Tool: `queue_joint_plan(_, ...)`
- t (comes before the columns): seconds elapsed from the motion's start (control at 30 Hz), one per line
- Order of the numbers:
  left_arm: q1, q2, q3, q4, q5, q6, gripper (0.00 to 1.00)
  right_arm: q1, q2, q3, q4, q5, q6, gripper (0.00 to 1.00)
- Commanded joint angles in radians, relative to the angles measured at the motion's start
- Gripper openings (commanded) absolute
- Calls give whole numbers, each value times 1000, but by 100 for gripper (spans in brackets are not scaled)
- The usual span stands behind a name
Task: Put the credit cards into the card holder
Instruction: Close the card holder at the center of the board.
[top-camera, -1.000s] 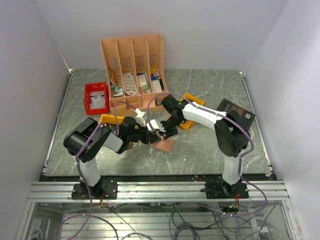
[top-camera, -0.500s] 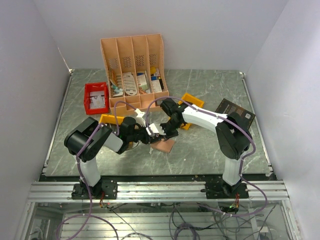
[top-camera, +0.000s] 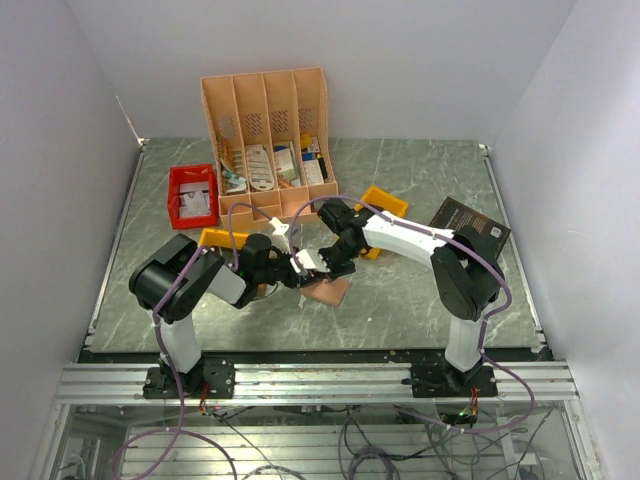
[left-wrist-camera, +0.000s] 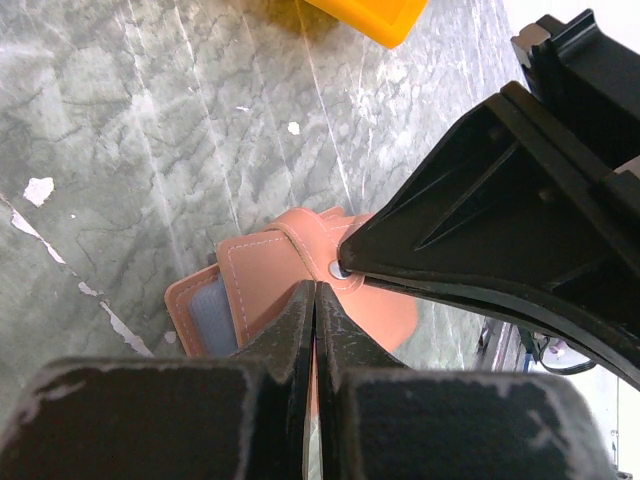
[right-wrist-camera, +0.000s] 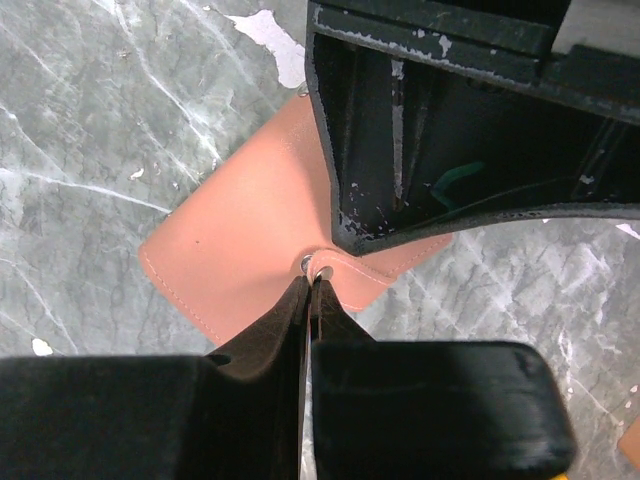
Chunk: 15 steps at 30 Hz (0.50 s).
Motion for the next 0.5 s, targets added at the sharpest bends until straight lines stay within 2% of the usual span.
queue_joint_plan(0.0,5,41,-27,-60,-31,31,7,28,-10,-34,-50,-17,-4,0)
queue_joint_plan(0.47,5,63,-26,-39,-27,22,7,83,-24,-120,-30,64,-18,0)
